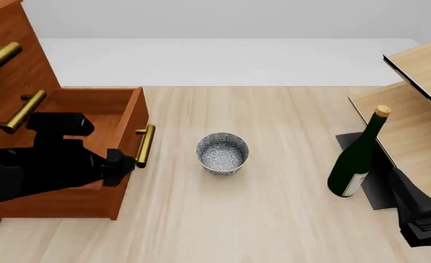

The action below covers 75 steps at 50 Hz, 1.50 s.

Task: Put the wine bottle in the bottom drawer of the cabinet.

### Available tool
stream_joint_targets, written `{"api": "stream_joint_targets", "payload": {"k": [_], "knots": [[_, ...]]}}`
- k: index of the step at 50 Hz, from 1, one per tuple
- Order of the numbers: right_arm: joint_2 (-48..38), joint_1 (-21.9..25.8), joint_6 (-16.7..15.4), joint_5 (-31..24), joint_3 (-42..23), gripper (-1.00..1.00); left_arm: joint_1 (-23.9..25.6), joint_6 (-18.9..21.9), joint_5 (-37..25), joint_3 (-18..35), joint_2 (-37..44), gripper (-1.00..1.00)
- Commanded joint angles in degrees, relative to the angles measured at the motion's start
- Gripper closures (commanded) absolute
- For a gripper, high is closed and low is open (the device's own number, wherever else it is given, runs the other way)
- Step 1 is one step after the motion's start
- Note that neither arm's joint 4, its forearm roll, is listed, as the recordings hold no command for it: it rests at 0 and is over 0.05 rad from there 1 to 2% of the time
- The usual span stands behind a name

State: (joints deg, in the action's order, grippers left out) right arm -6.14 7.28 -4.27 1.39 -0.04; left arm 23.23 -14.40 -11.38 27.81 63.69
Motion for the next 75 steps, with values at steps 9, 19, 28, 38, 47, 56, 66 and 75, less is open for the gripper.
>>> {"api": "stream_joint_targets", "payload": {"k": [9,19,28,38,47,56,66,75], "knots": [[0.07,0.02,-0.33,0.08,-0.03,-1.00,3.06,6.31,-14.81,11.47,-12.47,-1.00],[1.02,-0.70,-0.93,-0.81,-0.42,-1.00,5.90,6.40,-17.46,17.72,-15.90,-1.00],[2.70,-1.43,-1.90,-3.35,-1.64,-1.00,8.84,5.15,-15.13,20.47,-17.50,-1.00],[5.86,-2.95,-3.11,-8.07,-4.34,-1.00,10.62,6.46,-8.94,20.01,-19.86,-1.00],[6.01,-5.04,-3.44,-9.90,-7.97,-1.00,12.21,5.07,-5.10,21.17,-18.83,-1.00],[6.00,-6.32,-4.20,-10.98,-10.54,-1.00,18.18,5.86,1.13,21.43,-15.98,-1.00],[5.95,-6.87,-4.85,-11.52,-11.75,-1.00,22.23,13.45,7.36,21.36,-8.93,-1.00],[5.99,-6.73,-5.16,-11.59,-11.74,-1.00,24.01,15.66,9.59,25.53,-4.41,-1.00]]}}
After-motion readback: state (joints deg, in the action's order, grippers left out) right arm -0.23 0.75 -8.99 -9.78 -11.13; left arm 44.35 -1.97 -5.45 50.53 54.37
